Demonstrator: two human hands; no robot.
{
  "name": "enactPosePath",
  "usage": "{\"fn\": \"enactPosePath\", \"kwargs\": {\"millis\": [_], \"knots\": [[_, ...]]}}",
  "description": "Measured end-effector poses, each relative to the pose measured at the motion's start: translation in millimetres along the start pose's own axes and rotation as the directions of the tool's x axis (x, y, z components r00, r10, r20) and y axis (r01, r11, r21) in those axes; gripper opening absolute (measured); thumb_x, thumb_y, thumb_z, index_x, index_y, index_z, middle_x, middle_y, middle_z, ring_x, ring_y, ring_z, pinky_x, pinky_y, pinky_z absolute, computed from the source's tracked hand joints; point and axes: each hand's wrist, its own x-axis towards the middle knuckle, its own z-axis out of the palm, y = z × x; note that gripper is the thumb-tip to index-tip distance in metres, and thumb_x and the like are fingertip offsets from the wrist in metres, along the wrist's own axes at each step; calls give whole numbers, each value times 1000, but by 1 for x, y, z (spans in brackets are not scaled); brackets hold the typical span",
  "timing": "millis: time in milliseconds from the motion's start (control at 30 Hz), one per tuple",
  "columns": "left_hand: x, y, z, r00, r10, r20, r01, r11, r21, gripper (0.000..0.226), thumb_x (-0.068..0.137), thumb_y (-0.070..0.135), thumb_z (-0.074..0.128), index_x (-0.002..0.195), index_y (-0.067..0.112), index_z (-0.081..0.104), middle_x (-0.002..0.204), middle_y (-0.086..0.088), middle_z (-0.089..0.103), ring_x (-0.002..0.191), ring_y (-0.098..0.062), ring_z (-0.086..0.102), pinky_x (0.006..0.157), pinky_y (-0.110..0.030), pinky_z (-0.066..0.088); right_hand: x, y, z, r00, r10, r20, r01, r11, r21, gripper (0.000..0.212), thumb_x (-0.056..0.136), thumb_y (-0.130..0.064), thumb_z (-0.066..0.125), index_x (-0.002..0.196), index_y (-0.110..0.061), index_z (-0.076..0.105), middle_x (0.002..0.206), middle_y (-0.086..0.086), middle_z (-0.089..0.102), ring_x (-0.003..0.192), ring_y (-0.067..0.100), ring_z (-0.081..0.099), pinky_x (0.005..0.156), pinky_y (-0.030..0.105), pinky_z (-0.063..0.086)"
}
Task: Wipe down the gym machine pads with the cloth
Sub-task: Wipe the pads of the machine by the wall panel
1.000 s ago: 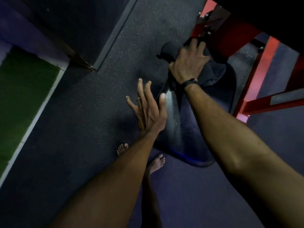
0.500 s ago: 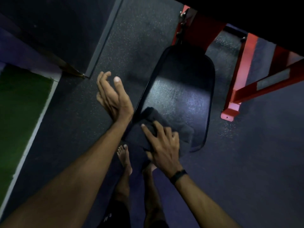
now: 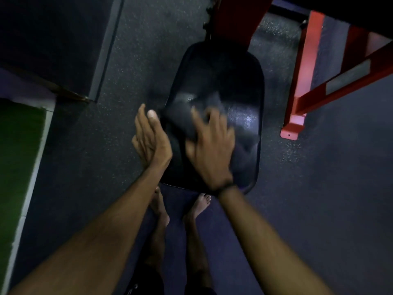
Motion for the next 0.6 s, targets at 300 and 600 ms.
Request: {"fn": "enactPosePath", "kwargs": {"millis": [300,600], "knots": [[1,4,6,996,62,-57,-40,945,325,70,101,60,9,152,19,33,160,-8,32,137,-28,43,119,-57,16,57,81,-17,905,418,-78,-421,906,-39,60,77,-41,58,135,-27,54,124,12,53,111,35,49,85,48,43],[2,6,7,998,54,-39,-33,910,412,70,100,59,9,151,20,37,161,-9,31,137,-32,45,118,-59,15,11,83,-29,927,375,33,-376,923,81,79,88,-27,67,156,-35,29,158,11,33,136,35,43,90,51,51]]}}
